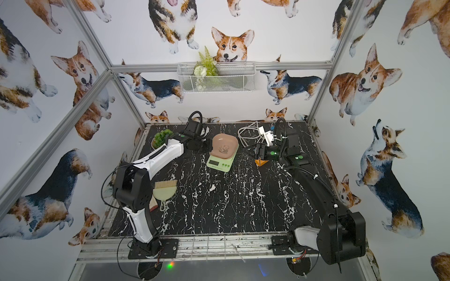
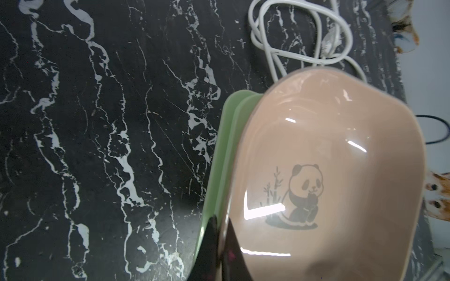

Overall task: Charge the electronic scale
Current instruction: Place the electronic scale at the center of the board.

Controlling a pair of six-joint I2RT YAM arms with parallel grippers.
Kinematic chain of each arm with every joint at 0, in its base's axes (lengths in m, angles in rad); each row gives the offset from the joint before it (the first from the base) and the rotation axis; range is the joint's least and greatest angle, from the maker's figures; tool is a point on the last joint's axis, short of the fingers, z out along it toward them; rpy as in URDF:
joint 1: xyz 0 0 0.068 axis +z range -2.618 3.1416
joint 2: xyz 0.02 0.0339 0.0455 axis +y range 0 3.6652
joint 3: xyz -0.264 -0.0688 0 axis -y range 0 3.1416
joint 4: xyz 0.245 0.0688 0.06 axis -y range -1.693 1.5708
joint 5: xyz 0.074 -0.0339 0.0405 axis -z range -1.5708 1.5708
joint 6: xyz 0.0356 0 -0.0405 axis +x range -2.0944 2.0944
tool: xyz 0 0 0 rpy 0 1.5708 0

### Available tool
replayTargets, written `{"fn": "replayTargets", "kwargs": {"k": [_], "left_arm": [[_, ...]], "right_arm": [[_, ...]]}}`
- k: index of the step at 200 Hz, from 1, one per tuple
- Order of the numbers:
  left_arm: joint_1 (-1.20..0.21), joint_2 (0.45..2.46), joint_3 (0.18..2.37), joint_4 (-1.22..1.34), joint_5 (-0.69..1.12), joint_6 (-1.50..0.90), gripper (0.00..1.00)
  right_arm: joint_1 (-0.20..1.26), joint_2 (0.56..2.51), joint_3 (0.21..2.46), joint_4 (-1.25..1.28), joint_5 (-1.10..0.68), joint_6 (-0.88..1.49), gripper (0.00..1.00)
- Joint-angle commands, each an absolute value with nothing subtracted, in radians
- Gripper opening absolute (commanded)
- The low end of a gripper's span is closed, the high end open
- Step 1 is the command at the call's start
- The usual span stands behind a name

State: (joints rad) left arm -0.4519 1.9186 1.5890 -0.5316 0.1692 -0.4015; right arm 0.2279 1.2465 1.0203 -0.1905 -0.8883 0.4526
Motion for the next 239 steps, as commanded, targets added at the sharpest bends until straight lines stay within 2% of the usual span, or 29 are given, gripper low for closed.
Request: {"fn": "replayTargets", "kwargs": {"k": [1, 58, 166, 192, 239], "left_arm": [[-0.45, 1.994, 1.675, -0.576, 0.064, -0.401, 0.0], [-0.425, 2.168, 1.793, -0.612, -0.021, -0.455, 0.0], [-0.382, 2.239, 1.838, -0.676, -0.067, -0.551, 0.0], [-0.378, 2.235, 1.838, -0.684, -0.043, -0.563, 0.27], [-0.377, 2.13, 1.783, -0.662, -0.092, -0.533, 0.52]], "right_arm": [[0.222, 1.247, 1.031, -0.209, -0.894, 0.45, 0.71], [0.207, 1.241, 1.03, -0.223, -0.89, 0.442, 0.7], [0.201, 1.247, 1.023, -0.221, -0.889, 0.449, 0.7], [0.199, 1.243, 1.022, -0.222, -0.884, 0.446, 0.7], [0.184, 1.222, 1.009, -0.245, -0.814, 0.406, 0.7]]}}
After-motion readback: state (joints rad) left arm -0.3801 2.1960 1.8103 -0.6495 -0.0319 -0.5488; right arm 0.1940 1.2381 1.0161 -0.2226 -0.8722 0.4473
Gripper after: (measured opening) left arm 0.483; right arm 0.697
